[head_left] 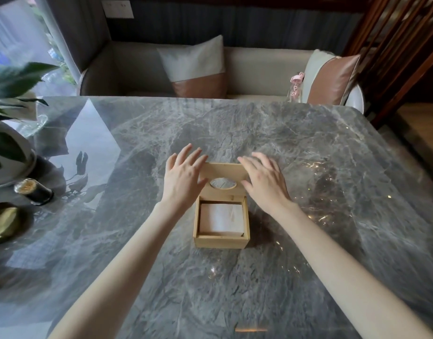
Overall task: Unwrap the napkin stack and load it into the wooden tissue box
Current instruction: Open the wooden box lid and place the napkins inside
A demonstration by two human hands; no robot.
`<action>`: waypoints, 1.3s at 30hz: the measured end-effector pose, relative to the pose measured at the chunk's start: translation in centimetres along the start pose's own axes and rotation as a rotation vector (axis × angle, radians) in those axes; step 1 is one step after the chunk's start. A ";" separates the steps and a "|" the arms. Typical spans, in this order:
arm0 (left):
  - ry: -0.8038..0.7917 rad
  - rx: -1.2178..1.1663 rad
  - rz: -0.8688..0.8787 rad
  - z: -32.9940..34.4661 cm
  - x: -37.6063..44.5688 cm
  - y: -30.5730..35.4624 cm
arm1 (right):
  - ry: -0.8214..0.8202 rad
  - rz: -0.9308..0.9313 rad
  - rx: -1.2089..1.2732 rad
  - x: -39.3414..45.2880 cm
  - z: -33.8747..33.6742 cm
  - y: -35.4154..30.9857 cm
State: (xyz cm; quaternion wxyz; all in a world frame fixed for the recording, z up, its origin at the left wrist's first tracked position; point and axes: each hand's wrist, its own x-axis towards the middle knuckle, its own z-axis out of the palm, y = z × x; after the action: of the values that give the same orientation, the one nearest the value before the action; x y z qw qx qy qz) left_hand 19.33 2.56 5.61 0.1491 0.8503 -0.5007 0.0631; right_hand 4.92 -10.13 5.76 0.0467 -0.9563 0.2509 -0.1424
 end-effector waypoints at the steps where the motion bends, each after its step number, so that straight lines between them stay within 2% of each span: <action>1: 0.001 -0.003 0.001 0.1 0.0 0.0 | 0.021 0.006 0.006 0.0 0.2 0.0; 8: 0.003 -0.098 -0.060 -0.4 -0.9 0.6 | 0.126 -0.013 0.096 -1.0 0.2 -0.1; 12: 0.104 -0.068 0.000 -0.2 -2.8 0.4 | 0.223 -0.067 0.092 -2.5 0.2 -0.5; 17: 0.120 -0.032 0.036 -0.5 -5.8 0.6 | 0.293 -0.157 0.067 -5.3 0.4 -0.4; 25: 0.015 -0.073 0.055 1.4 -9.5 0.4 | 0.202 -0.181 0.056 -8.8 2.0 -0.6; 29: -0.051 -0.017 0.067 2.0 -10.6 0.5 | 0.139 -0.138 0.080 -9.7 2.8 -0.8; 39: -0.186 0.018 0.057 2.7 -11.5 1.1 | 0.019 -0.176 0.098 -10.2 3.4 -0.9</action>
State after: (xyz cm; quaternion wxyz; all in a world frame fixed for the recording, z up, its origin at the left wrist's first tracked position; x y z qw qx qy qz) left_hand 12.60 10.80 0.35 0.0924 0.8393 -0.5358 -0.0075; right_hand -2.18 -4.27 0.09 0.0785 -0.9699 0.1590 -0.1670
